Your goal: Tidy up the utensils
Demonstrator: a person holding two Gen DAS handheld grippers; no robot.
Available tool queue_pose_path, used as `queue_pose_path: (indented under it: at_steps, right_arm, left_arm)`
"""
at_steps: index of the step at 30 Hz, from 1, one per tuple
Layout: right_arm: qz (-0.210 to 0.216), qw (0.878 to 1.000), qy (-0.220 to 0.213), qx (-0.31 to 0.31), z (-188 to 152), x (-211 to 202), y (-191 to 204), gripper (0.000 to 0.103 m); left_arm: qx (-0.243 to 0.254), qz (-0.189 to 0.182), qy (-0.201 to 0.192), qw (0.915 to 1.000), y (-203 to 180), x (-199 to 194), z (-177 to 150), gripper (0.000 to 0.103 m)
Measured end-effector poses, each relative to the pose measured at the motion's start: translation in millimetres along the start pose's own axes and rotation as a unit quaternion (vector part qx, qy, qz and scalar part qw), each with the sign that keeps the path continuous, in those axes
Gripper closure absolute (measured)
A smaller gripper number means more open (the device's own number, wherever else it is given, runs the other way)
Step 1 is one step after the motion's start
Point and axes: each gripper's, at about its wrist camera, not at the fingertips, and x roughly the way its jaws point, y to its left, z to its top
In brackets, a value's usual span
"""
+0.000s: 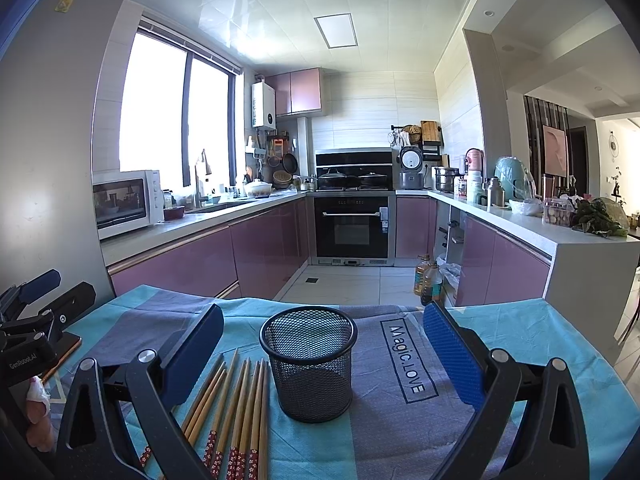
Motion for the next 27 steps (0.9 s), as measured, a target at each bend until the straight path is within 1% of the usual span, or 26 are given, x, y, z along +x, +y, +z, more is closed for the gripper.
queue_pose_path:
  at_steps: [27]
  right_arm:
    - [0.002, 1.0, 0.002, 0.004, -1.2, 0.0, -3.5, 0.006]
  left_arm:
    - [0.0, -0.002, 0.004, 1.0, -1.7, 2.0, -3.0, 0.005]
